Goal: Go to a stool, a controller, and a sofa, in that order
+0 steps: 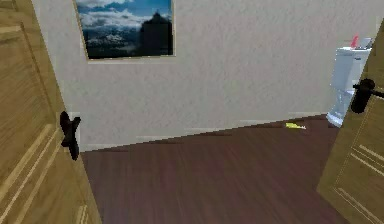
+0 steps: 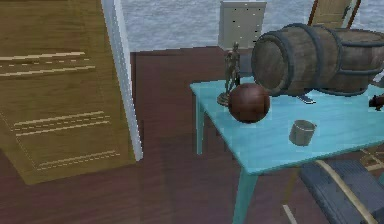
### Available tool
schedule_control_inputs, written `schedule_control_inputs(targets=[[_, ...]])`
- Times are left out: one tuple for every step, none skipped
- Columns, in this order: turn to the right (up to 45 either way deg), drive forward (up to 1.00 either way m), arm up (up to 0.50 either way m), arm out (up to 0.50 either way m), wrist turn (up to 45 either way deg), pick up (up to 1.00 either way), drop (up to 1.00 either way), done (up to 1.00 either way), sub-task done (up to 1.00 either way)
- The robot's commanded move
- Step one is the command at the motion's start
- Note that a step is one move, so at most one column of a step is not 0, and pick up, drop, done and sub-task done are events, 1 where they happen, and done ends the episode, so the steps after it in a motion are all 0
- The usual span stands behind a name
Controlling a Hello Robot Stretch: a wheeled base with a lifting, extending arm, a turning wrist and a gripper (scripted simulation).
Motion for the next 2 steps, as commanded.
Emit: schedule_control_inputs(targets=[[6.0, 0.00, 0.00, 0.00, 0.0, 0.00, 0.00, 0.00, 0.00], [0.0, 0.50, 0.00, 0.00, 0.0, 0.00, 0.00, 0.00, 0.00]])
